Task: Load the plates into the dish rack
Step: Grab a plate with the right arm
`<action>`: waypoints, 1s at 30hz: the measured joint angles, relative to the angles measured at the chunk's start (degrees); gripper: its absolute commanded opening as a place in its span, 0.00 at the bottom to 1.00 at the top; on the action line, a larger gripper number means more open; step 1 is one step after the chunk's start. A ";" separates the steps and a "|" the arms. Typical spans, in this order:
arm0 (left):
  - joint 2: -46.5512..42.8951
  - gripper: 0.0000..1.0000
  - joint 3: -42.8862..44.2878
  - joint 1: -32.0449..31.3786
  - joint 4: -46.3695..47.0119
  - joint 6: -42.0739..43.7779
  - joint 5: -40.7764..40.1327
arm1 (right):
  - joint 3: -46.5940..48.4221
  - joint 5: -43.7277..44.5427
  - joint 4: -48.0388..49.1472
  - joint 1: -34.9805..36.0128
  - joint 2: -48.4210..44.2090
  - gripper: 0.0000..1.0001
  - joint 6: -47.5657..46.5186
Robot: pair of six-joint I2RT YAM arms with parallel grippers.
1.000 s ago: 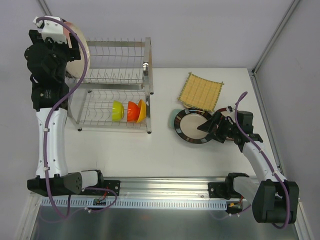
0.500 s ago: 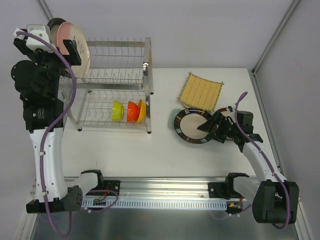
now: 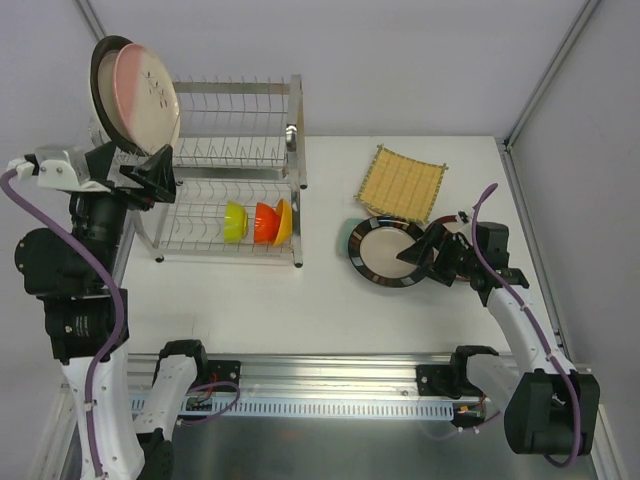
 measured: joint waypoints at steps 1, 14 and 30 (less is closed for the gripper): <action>-1.51 0.99 -1.57 0.02 -0.24 -0.98 0.70 | 0.11 0.24 -0.02 0.00 -0.09 0.99 -0.09; -21.07 0.99 -28.65 -1.09 -6.21 -15.37 13.42 | 0.48 6.38 -3.61 0.37 -1.20 0.97 -0.63; -31.34 0.99 -47.54 -3.93 -12.20 -14.75 8.37 | -2.64 20.70 -2.73 0.52 -0.98 0.85 5.33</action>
